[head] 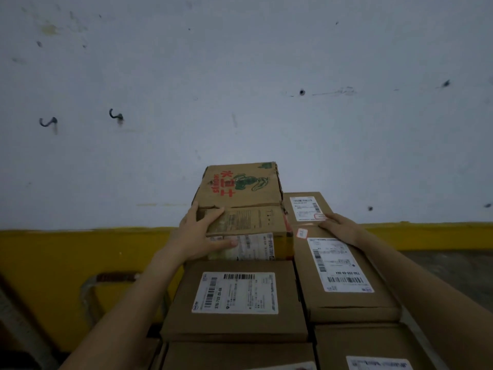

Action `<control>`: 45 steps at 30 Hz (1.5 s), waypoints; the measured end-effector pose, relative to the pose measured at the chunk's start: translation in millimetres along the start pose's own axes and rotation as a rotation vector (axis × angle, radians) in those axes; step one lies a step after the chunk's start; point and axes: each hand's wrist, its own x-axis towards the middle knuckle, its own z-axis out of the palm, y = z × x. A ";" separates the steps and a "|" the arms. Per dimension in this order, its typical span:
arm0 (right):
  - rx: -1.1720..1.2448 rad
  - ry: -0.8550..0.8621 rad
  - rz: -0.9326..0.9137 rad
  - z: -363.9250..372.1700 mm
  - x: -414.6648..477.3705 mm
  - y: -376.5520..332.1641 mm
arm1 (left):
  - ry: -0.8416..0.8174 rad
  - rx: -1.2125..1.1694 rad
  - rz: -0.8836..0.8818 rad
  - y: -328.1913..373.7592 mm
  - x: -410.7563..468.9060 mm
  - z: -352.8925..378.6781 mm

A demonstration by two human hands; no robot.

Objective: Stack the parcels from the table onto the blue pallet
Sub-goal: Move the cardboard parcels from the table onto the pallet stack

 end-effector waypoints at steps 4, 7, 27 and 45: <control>-0.036 -0.002 -0.020 1.2 2.3 -1.4 | 0.008 0.008 -0.001 -1.2 2.6 2.3; -0.051 -0.004 -0.028 1.0 1.8 -2.9 | 0.012 0.036 0.001 -1.9 2.9 3.2; -0.207 0.097 -0.214 12.0 -38.6 9.5 | -0.231 0.239 0.630 66.8 -109.4 67.1; -0.372 0.191 -0.296 13.9 -60.3 5.0 | -0.128 0.315 0.598 71.8 -114.6 68.3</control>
